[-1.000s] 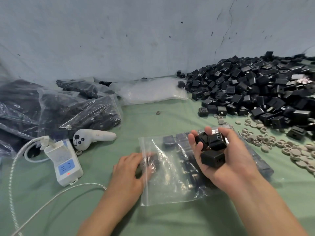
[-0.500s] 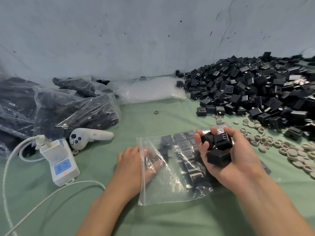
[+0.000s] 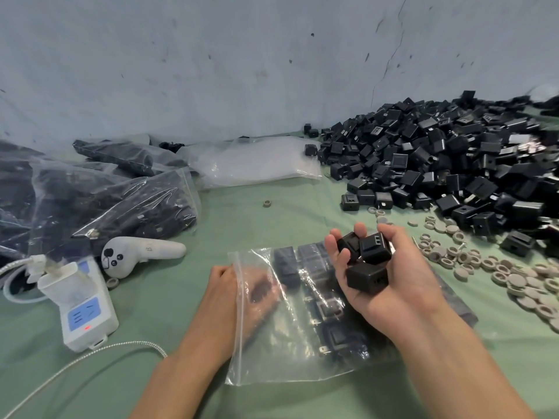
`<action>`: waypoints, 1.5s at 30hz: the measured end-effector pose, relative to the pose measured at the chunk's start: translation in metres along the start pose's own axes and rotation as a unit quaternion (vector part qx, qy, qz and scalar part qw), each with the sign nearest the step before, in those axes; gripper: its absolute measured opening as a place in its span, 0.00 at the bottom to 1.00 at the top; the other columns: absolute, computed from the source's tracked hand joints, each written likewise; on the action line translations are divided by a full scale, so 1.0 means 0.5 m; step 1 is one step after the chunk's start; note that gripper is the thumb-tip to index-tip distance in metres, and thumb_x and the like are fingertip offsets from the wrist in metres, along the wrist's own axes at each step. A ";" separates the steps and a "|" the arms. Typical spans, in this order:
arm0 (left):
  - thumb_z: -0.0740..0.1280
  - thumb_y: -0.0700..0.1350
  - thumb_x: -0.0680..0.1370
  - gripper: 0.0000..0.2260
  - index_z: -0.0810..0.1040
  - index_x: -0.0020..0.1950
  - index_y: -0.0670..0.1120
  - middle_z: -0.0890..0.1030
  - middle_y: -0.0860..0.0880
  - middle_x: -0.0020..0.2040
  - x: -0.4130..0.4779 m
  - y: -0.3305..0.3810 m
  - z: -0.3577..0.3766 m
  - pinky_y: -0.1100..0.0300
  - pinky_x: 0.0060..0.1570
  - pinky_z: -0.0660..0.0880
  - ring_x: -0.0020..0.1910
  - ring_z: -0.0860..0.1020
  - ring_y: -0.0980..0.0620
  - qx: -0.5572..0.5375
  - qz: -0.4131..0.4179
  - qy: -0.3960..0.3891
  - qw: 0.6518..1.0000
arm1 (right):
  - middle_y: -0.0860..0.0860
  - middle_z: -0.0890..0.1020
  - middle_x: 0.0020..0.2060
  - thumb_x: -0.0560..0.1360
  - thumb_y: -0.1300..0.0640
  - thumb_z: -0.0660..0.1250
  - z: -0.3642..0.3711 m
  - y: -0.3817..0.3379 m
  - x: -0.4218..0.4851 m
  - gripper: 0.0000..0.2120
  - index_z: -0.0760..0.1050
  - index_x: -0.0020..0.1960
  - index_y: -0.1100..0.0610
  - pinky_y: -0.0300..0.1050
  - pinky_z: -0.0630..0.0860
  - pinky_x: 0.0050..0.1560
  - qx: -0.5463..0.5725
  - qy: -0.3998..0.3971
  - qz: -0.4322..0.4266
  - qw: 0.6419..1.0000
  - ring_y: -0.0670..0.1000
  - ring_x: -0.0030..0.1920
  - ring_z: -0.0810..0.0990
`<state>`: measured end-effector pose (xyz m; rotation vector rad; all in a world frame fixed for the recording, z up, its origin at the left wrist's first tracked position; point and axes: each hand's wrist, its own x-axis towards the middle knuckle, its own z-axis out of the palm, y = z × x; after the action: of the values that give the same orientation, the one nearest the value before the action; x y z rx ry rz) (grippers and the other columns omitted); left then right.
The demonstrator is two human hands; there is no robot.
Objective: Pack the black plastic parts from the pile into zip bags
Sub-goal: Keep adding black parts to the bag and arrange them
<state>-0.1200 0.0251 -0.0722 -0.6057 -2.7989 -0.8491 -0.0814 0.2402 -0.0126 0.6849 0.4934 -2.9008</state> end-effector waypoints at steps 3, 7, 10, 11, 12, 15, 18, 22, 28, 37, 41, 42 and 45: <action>0.61 0.63 0.76 0.13 0.75 0.39 0.56 0.75 0.61 0.38 0.000 0.000 -0.003 0.61 0.52 0.68 0.47 0.69 0.62 0.001 0.000 -0.009 1.000 | 0.59 0.84 0.52 0.77 0.49 0.66 0.005 0.002 0.006 0.12 0.80 0.43 0.57 0.41 0.80 0.30 0.000 0.002 0.003 1.000 0.58 0.44 0.86; 0.63 0.54 0.80 0.10 0.77 0.40 0.55 0.77 0.60 0.39 -0.002 0.002 -0.008 0.60 0.58 0.65 0.45 0.73 0.61 0.024 0.015 -0.002 1.000 | 0.59 0.84 0.52 0.76 0.49 0.66 0.006 0.002 0.009 0.12 0.80 0.44 0.57 0.41 0.80 0.30 0.002 0.002 0.003 1.000 0.58 0.44 0.86; 0.62 0.51 0.81 0.10 0.79 0.41 0.56 0.79 0.60 0.40 -0.010 0.000 -0.013 0.60 0.54 0.64 0.45 0.73 0.62 0.029 -0.015 0.051 0.998 | 0.59 0.84 0.52 0.77 0.48 0.66 0.002 0.003 0.007 0.12 0.80 0.45 0.57 0.41 0.79 0.29 0.000 0.001 0.002 1.000 0.57 0.42 0.86; 0.63 0.50 0.81 0.10 0.81 0.43 0.55 0.81 0.59 0.41 -0.014 -0.003 -0.016 0.58 0.53 0.66 0.44 0.74 0.61 0.019 -0.035 0.085 0.996 | 0.59 0.84 0.52 0.77 0.48 0.66 0.000 0.004 0.005 0.12 0.80 0.45 0.57 0.41 0.79 0.29 0.000 -0.002 0.002 1.000 0.57 0.42 0.86; 0.64 0.50 0.80 0.09 0.82 0.44 0.54 0.82 0.59 0.42 -0.017 -0.007 -0.019 0.56 0.51 0.69 0.43 0.75 0.59 -0.001 -0.062 0.122 0.991 | 0.59 0.84 0.52 0.77 0.48 0.66 -0.002 0.004 0.003 0.12 0.80 0.44 0.57 0.41 0.79 0.29 0.000 -0.005 0.002 1.000 0.57 0.42 0.85; 0.65 0.48 0.80 0.07 0.81 0.46 0.56 0.81 0.58 0.40 -0.024 -0.007 -0.038 0.58 0.41 0.71 0.41 0.78 0.54 -0.072 -0.148 0.239 0.957 | 0.59 0.85 0.52 0.77 0.48 0.66 -0.010 0.004 -0.007 0.13 0.80 0.44 0.57 0.41 0.80 0.30 0.000 -0.011 -0.007 1.000 0.57 0.42 0.86; 0.63 0.49 0.81 0.06 0.79 0.50 0.57 0.77 0.59 0.34 -0.034 0.033 -0.053 0.63 0.35 0.68 0.34 0.74 0.60 -0.116 -0.116 0.293 0.942 | 0.60 0.85 0.52 0.77 0.48 0.67 -0.015 0.008 -0.019 0.13 0.81 0.44 0.58 0.47 0.84 0.38 0.009 -0.021 -0.027 0.999 0.59 0.45 0.86; 0.63 0.51 0.81 0.04 0.75 0.54 0.61 0.77 0.61 0.37 -0.060 0.147 -0.046 0.74 0.34 0.68 0.35 0.74 0.63 -0.178 0.010 0.230 0.957 | 0.61 0.85 0.50 0.77 0.48 0.66 -0.018 0.030 -0.029 0.13 0.80 0.45 0.57 0.53 0.84 0.47 0.004 -0.039 -0.041 0.998 0.59 0.45 0.86; 0.58 0.68 0.75 0.16 0.70 0.60 0.64 0.74 0.63 0.52 -0.109 0.227 0.012 0.70 0.48 0.71 0.51 0.75 0.64 -0.116 0.051 0.067 0.990 | 0.54 0.84 0.46 0.76 0.44 0.64 -0.020 0.065 -0.043 0.12 0.78 0.42 0.51 0.51 0.80 0.45 -0.032 -0.067 -0.034 0.997 0.55 0.40 0.85; 0.65 0.63 0.75 0.11 0.78 0.48 0.58 0.82 0.58 0.44 -0.129 0.182 -0.023 0.69 0.39 0.70 0.41 0.78 0.61 -0.198 -0.071 0.113 0.971 | 0.57 0.82 0.45 0.77 0.47 0.64 -0.039 0.063 -0.067 0.13 0.78 0.40 0.54 0.52 0.80 0.53 -0.053 -0.104 -0.055 0.992 0.58 0.44 0.85; 0.67 0.53 0.78 0.05 0.79 0.49 0.53 0.84 0.55 0.39 -0.122 0.083 -0.084 0.59 0.41 0.76 0.35 0.79 0.58 -0.244 -0.232 0.189 0.922 | 0.56 0.83 0.45 0.77 0.48 0.63 -0.051 0.031 -0.071 0.11 0.78 0.41 0.53 0.51 0.80 0.55 -0.044 -0.084 -0.068 0.993 0.57 0.43 0.86; 0.66 0.51 0.79 0.05 0.78 0.52 0.51 0.84 0.53 0.39 -0.125 0.060 -0.094 0.54 0.42 0.76 0.35 0.79 0.55 -0.262 -0.270 0.192 0.906 | 0.57 0.84 0.45 0.77 0.48 0.63 -0.052 0.025 -0.071 0.11 0.78 0.42 0.53 0.50 0.80 0.54 -0.041 -0.080 -0.069 0.994 0.57 0.43 0.86; 0.67 0.51 0.79 0.08 0.76 0.56 0.49 0.84 0.48 0.42 -0.139 0.015 -0.094 0.47 0.50 0.78 0.39 0.80 0.48 -0.228 -0.323 0.166 0.903 | 0.57 0.84 0.45 0.77 0.48 0.64 -0.054 0.017 -0.069 0.11 0.78 0.41 0.54 0.49 0.82 0.48 -0.037 -0.077 -0.068 0.994 0.57 0.43 0.86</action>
<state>-0.0525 -0.0188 -0.0474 0.4424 -2.4779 -1.5725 -0.0378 0.2430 -0.0220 0.4284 0.6480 -3.0117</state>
